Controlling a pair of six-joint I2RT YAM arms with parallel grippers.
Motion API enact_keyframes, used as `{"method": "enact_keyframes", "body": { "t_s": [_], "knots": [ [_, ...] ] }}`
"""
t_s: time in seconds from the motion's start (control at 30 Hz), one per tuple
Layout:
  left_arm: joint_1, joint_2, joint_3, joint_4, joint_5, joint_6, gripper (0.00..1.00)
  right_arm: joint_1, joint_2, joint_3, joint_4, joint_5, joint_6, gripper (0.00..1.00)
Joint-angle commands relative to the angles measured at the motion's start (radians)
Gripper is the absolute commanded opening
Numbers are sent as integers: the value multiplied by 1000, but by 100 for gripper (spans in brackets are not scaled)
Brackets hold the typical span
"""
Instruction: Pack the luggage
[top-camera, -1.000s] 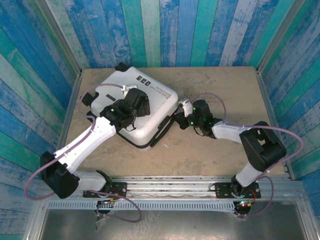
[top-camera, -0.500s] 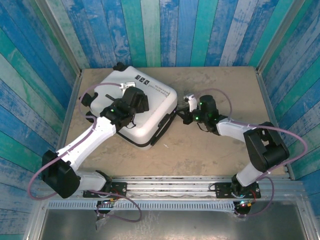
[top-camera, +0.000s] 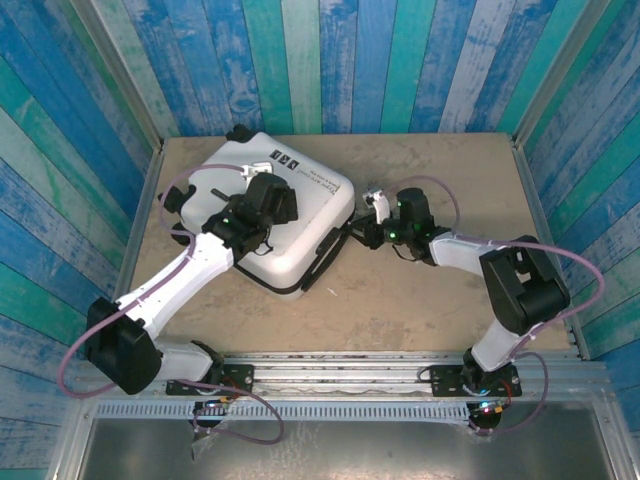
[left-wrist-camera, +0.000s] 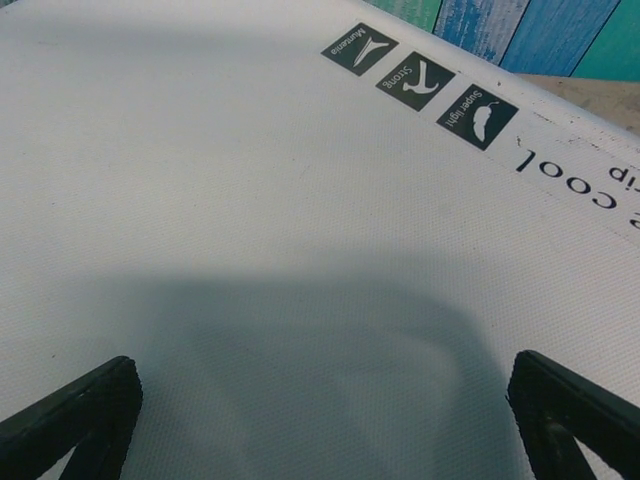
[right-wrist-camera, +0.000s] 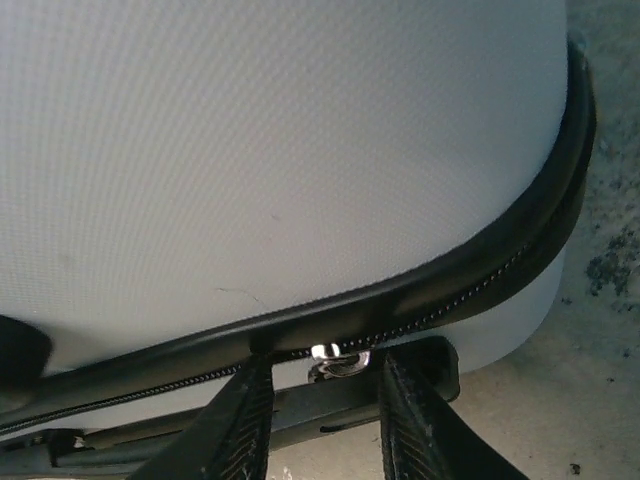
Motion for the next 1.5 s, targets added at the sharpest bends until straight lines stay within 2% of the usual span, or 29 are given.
{"method": "enact_keyframes", "body": {
  "t_s": [0.0, 0.2, 0.3, 0.57, 0.7, 0.83, 1.03, 1.1, 1.23, 1.3, 1.37, 1.4, 1.47],
  "knots": [
    [5, 99, -96, -248, 182, -44, 97, 28, 31, 39, -13, 19, -26, 28],
    [4, 114, -99, -262, 190, -28, 94, 32, 24, 25, 56, 75, 5, 14],
    [5, 106, -110, -256, 189, -24, 94, 31, 19, 35, 57, 61, -12, 8],
    [5, 105, -125, -234, 212, -24, 91, 35, 28, 41, 144, -142, -14, 1],
    [5, 112, -126, -231, 221, -20, 91, 36, 23, 20, 197, -225, -7, 0],
    [4, 114, -127, -229, 217, -18, 91, 34, 3, 0, 216, -244, -4, 0],
    [5, 108, -139, -226, 216, -26, 90, 18, -24, -35, 332, -395, 53, 0],
    [6, 107, -142, -228, 214, -28, 90, 14, -45, -25, 266, -369, 36, 0],
    [5, 98, -151, -228, 208, -32, 90, 1, -107, -32, 128, -197, -6, 0],
    [5, 96, -154, -225, 207, -32, 90, -17, -123, -38, 113, -178, 9, 0],
    [5, 96, -153, -225, 209, -32, 90, -29, -131, -38, 72, -117, 24, 1],
    [5, 97, -153, -225, 210, -32, 90, -29, -133, -34, 41, -86, 18, 8],
    [6, 98, -150, -228, 212, -31, 90, -30, -130, -30, -8, -50, 13, 33]
  ]
}}
